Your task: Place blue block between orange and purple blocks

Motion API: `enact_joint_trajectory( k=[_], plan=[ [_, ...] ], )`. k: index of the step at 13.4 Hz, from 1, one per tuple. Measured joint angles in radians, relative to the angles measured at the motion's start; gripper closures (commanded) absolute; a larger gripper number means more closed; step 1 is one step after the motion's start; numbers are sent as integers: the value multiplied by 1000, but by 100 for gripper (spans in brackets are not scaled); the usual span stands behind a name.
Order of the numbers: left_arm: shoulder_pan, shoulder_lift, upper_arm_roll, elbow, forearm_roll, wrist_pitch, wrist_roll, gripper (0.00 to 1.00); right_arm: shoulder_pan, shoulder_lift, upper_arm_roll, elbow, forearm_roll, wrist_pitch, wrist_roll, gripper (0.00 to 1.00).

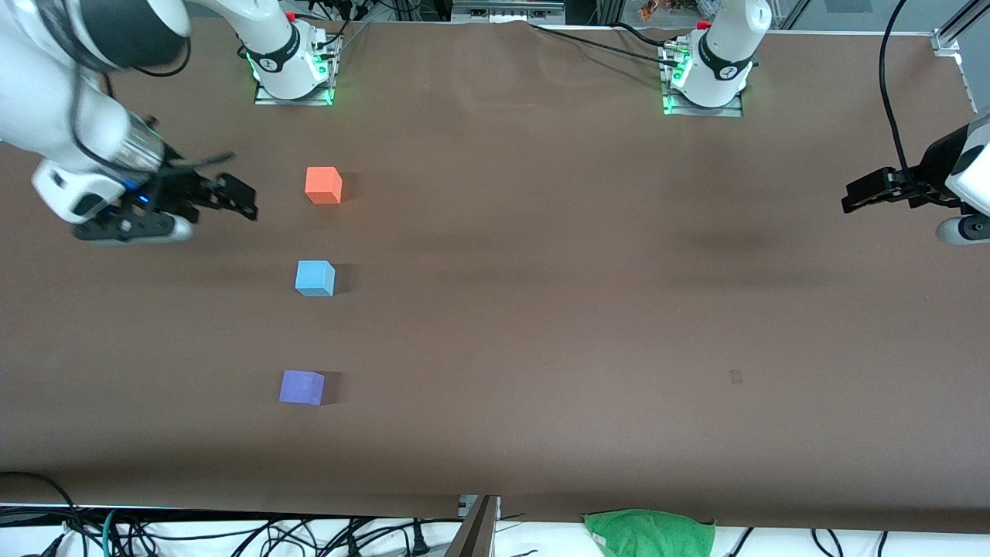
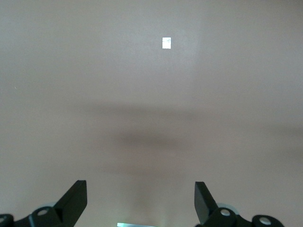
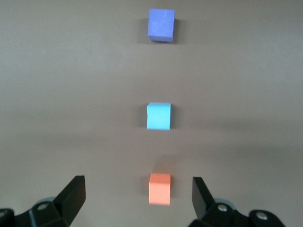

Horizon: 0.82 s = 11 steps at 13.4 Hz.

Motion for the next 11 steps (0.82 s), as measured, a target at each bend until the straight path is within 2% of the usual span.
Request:
enact_joint_trajectory(
  k=[2,3,5,7,10,11],
  plan=[
    [0,0,0,0,0,0,0,0,-18,-1,6,42,-5,-39,-14,1],
    [0,0,0,0,0,0,0,0,-66,-1,31,49,-7,-58,-39,1],
    [0,0,0,0,0,0,0,0,-217,-3,122,56,-13,-109,-86,1],
    [0,0,0,0,0,0,0,0,-290,-12,173,65,-63,-135,-132,1],
    [1,0,0,1,0,0,0,0,-422,-29,328,63,-98,-152,-143,1],
    [1,0,0,1,0,0,0,0,-449,-39,361,55,-104,-153,-143,1]
  ],
)
